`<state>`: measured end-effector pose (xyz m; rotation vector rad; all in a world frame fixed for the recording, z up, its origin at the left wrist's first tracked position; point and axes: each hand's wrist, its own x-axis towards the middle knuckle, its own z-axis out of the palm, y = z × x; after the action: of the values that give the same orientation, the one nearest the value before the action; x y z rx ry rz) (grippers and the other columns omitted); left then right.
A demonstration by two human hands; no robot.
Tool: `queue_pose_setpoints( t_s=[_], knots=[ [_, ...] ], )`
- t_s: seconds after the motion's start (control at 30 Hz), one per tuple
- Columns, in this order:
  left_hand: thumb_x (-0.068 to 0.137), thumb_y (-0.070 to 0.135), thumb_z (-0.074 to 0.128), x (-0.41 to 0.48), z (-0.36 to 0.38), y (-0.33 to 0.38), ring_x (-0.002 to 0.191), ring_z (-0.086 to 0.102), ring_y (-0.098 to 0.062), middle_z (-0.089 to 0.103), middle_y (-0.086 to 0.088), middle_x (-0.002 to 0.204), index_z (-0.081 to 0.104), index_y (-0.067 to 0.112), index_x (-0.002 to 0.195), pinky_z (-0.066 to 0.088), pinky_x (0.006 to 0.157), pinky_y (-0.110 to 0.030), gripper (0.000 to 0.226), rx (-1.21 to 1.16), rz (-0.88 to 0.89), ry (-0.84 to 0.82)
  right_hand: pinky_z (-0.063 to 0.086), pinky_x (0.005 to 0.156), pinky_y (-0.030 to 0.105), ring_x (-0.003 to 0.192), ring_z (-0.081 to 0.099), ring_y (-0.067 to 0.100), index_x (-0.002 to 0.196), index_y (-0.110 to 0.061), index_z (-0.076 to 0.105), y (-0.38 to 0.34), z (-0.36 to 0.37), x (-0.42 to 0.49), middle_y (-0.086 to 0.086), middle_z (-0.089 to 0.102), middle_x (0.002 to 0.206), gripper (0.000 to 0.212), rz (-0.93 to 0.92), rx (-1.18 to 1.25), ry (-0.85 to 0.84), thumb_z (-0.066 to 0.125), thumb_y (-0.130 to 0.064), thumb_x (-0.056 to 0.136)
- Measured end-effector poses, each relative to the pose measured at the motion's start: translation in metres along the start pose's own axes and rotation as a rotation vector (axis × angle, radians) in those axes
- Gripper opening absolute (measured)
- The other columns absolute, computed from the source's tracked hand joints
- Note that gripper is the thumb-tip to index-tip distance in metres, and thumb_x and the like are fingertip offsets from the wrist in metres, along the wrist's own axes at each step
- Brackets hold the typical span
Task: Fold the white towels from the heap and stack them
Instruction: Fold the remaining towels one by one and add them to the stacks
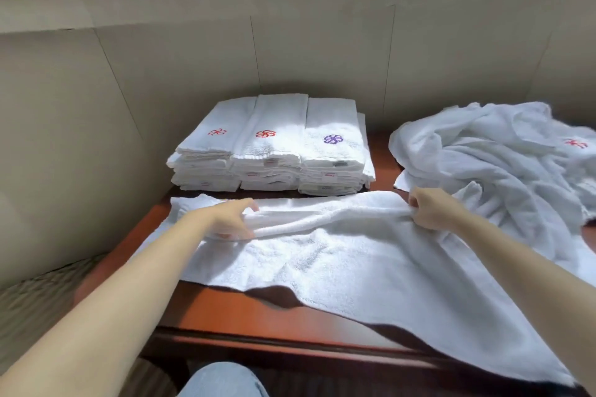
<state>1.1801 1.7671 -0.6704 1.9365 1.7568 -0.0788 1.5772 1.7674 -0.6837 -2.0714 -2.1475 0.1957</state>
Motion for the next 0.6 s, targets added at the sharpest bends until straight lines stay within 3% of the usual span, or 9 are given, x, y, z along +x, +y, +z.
queue_pose_setpoints(
  t_s=[0.07,0.1,0.17,0.23,0.3,0.43,0.5,0.6],
  knots=[
    [0.084,0.028,0.064,-0.005,0.004,0.008,0.109,0.054,-0.023,0.059,-0.005,0.121,0.054,0.018,0.117,0.042,0.082,-0.030,0.036,0.231,0.002,0.194,0.043,0.070,0.031,0.085,0.051,0.023,0.076,-0.017,0.049,-0.004,-0.006,-0.008,-0.002,0.053,0.082,0.011,-0.002,0.025,0.029,0.050,-0.008,0.080],
    [0.086,0.025,0.062,-0.009,0.003,0.012,0.108,0.055,-0.027,0.061,-0.008,0.117,0.055,0.017,0.100,0.041,0.077,-0.031,0.017,0.254,-0.004,0.323,0.040,0.066,0.030,0.085,0.053,0.025,0.075,-0.014,0.050,-0.006,-0.010,-0.012,-0.002,0.050,0.077,0.011,0.007,0.044,0.092,0.050,-0.004,0.079],
    [0.087,0.013,0.054,-0.019,-0.003,0.020,0.102,0.056,-0.034,0.062,-0.015,0.106,0.053,0.013,0.092,0.040,0.070,-0.033,0.005,0.149,-0.063,0.600,0.038,0.065,0.033,0.081,0.053,0.029,0.085,-0.005,0.052,-0.012,-0.022,-0.022,0.000,0.047,0.073,0.011,0.051,0.058,0.291,0.049,0.001,0.078],
    [0.083,0.001,0.048,-0.032,-0.015,0.026,0.098,0.056,-0.040,0.063,-0.020,0.101,0.058,0.009,0.100,0.039,0.067,-0.035,0.022,0.008,-0.111,0.868,0.041,0.066,0.037,0.081,0.055,0.032,0.102,0.002,0.053,-0.018,-0.043,-0.031,0.007,0.054,0.080,0.021,0.106,0.047,0.492,0.048,0.003,0.082],
    [0.080,-0.004,0.047,-0.051,-0.034,0.032,0.097,0.054,-0.041,0.061,-0.024,0.101,0.061,0.003,0.102,0.038,0.073,-0.037,0.027,-0.039,-0.088,1.074,0.044,0.067,0.039,0.085,0.058,0.038,0.097,0.006,0.058,-0.023,-0.069,-0.041,0.020,0.060,0.091,0.017,0.098,0.014,0.620,0.047,0.002,0.085],
    [0.081,-0.009,0.048,-0.094,-0.073,0.050,0.096,0.051,-0.041,0.054,-0.029,0.107,0.065,-0.004,0.105,0.027,0.083,-0.029,0.030,-0.085,-0.010,1.309,0.039,0.072,0.039,0.098,0.054,0.041,0.097,0.005,0.062,-0.032,-0.126,-0.065,0.025,0.057,0.103,0.019,0.136,0.075,0.759,0.049,-0.009,0.092],
    [0.083,-0.008,0.049,-0.119,-0.087,0.059,0.097,0.051,-0.041,0.054,-0.031,0.105,0.066,-0.006,0.103,0.025,0.086,-0.027,0.027,-0.089,0.038,1.427,0.040,0.075,0.041,0.096,0.056,0.043,0.100,0.003,0.059,-0.038,-0.150,-0.081,0.027,0.060,0.101,0.022,0.165,0.166,0.851,0.046,-0.014,0.095],
    [0.086,-0.007,0.047,-0.157,-0.104,0.071,0.102,0.049,-0.042,0.051,-0.032,0.107,0.066,-0.006,0.103,0.030,0.089,-0.031,0.026,-0.162,0.117,1.566,0.036,0.067,0.039,0.085,0.058,0.048,0.098,-0.001,0.056,-0.044,-0.180,-0.112,0.029,0.063,0.090,0.023,0.164,0.286,1.021,0.047,-0.022,0.097]
  ],
)
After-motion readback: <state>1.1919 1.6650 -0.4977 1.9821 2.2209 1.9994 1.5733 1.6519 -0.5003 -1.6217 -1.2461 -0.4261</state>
